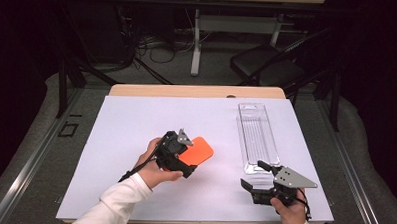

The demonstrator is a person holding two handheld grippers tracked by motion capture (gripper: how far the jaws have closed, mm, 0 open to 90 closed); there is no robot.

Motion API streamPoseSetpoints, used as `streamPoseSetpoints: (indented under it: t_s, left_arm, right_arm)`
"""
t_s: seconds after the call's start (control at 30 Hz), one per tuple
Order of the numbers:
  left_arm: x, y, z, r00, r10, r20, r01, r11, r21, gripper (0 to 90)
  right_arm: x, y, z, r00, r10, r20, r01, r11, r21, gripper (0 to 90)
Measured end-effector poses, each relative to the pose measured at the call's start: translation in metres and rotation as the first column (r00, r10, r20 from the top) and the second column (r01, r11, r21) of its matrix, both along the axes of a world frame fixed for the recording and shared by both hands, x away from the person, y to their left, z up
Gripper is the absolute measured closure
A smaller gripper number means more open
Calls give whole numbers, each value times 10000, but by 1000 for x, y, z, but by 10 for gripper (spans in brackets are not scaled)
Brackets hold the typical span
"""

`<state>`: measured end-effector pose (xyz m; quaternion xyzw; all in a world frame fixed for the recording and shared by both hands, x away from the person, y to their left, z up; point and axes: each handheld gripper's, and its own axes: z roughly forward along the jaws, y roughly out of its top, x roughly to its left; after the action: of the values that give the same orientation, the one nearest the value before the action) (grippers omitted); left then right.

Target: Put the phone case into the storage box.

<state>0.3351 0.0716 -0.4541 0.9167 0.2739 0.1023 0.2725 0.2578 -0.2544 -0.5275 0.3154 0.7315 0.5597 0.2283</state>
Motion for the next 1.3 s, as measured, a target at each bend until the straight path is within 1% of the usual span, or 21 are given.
streamPoseSetpoints:
  t_s: [0.07, 0.13, 0.17, 0.3, 0.57, 0.63, 0.67, 0.77, 0.83, 0.87, 0.9, 0.93, 0.97, 1.0, 1.03, 1.1, 1.13, 1.17, 1.23, 1.27, 1.3]
  left_arm:
    - [0, 0, 0, 9999, -123, -30, 123, 9999, -24, 159]
    - [-1, 0, 2, 9985, -492, -231, 490, 9988, -65, 159]
    - [-1, 0, 2, 9980, -559, -289, 557, 9984, -87, 159]
    - [0, 0, 2, 9968, -682, -412, 675, 9976, -182, 159]
    - [-2, -1, 3, 9951, -877, -460, 863, 9957, -331, 159]
    - [-2, -1, 4, 9945, -923, -486, 905, 9952, -378, 159]
    - [-2, -1, 4, 9945, -933, -470, 915, 9950, -389, 159]
    - [-1, -1, 5, 9943, -964, -466, 946, 9948, -385, 159]
    - [0, -1, 5, 9940, -994, -467, 976, 9944, -396, 159]
    - [0, 0, 6, 9934, -1032, -502, 1013, 9941, -387, 159]
    - [1, 0, 6, 9930, -1053, -539, 1033, 9939, -383, 159]
    - [1, 0, 6, 9930, -1053, -539, 1033, 9939, -383, 159]
    - [1, 0, 6, 9926, -1083, -540, 1065, 9937, -349, 159]
    - [1, 0, 7, 9926, -1105, -503, 1091, 9936, -300, 159]
    - [1, 0, 8, 9927, -1111, -477, 1099, 9936, -280, 159]
    - [2, 1, 10, 9926, -1117, -475, 1104, 9935, -283, 160]
    - [2, 1, 10, 9925, -1122, -479, 1109, 9934, -300, 159]
    - [3, 1, 11, 9923, -1133, -499, 1118, 9932, -308, 159]
    - [3, 2, 13, 9927, -1113, -469, 1099, 9934, -325, 160]
    - [3, 2, 13, 9925, -1127, -470, 1112, 9932, -343, 159]
    - [3, 1, 14, 9925, -1127, -467, 1111, 9932, -342, 159]
  right_arm:
    - [0, 0, 0, 10000, -7, 4, 7, 10000, -1, 144]
    - [0, 0, 0, 10000, -4, -2, 4, 10000, 4, 144]
    - [0, 1, 0, 10000, 5, 11, -5, 10000, 29, 144]
    - [0, 1, -1, 10000, 21, 34, -21, 10000, -17, 145]
    - [1, 2, -1, 10000, 8, 58, -6, 9997, -244, 145]
    - [1, 3, -1, 10000, -32, 46, 34, 9997, -238, 145]
    - [2, 4, -1, 9999, -28, 137, 32, 9996, -283, 145]
    - [1, 6, 3, 10000, 17, -5, -17, 9988, -497, 145]
    - [2, 9, 7, 9999, 47, 101, -38, 9964, -850, 145]
    - [2, 9, 7, 9999, 47, 101, -38, 9964, -850, 145]
    - [4, 11, 10, 9999, 152, 69, -144, 9935, -1133, 146]
    - [4, 11, 10, 9999, 152, 69, -144, 9935, -1133, 146]
    - [6, 13, 13, 9997, 194, 125, -174, 9894, -1441, 146]
    - [6, 13, 13, 9997, 194, 125, -174, 9894, -1441, 146]
    - [6, 15, 17, 9994, 301, 188, -258, 9803, -1960, 146]
    - [6, 17, 21, 9985, 501, 241, -431, 9713, -2339, 146]
    - [7, 18, 23, 9981, 535, 318, -434, 9647, -2599, 146]
    - [7, 18, 23, 9981, 535, 318, -434, 9647, -2599, 146]
    - [8, 20, 28, 9970, 634, 436, -474, 9523, -3015, 147]
    - [9, 22, 33, 9954, 776, 555, -542, 9388, -3402, 148]
    - [9, 22, 33, 9954, 776, 555, -542, 9388, -3402, 148]
